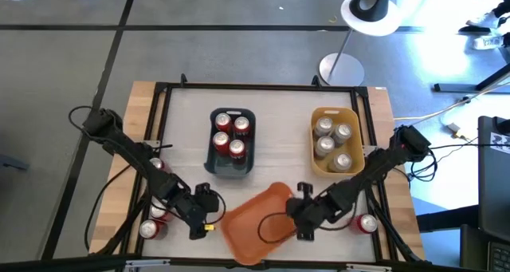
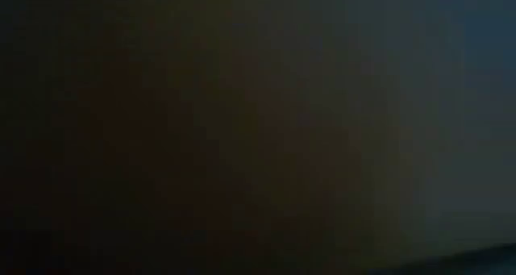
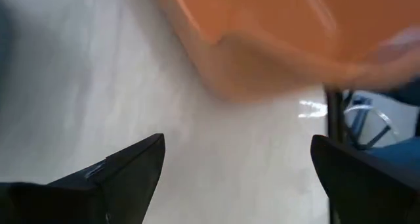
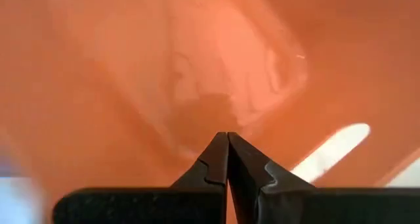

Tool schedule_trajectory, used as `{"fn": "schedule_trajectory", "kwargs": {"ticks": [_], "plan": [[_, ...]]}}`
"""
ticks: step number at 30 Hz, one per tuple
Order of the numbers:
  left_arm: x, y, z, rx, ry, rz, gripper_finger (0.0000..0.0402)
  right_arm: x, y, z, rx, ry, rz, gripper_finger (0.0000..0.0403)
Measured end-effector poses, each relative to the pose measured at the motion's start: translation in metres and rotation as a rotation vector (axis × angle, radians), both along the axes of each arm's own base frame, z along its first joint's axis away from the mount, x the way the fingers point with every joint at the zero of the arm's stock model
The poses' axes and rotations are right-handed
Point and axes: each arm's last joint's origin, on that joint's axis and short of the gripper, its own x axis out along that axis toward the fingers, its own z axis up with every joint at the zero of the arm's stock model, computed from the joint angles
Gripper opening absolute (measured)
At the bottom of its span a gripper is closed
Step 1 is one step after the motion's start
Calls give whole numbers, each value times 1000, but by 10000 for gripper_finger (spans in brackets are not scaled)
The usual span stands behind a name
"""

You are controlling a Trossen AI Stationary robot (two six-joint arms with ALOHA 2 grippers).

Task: Sort soda cans
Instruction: Move the orange bin from the bottom to the middle of the table

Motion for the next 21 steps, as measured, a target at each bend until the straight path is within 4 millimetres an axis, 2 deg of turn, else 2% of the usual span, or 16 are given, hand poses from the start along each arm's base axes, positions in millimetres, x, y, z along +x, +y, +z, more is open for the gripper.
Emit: {"fn": "schedule_trajectory", "kwargs": {"ticks": [8, 15, 21], "plan": [[17, -7, 0, -42, -128, -42, 368, 0, -45, -7, -227, 161, -133, 7], [25, -3, -5, -33, -135, -24, 368, 12, -76, -6, -394, 131, -174, 7], [27, 0, -5, -15, -144, -25, 368, 31, -101, -3, -457, 41, -224, 7]]}}
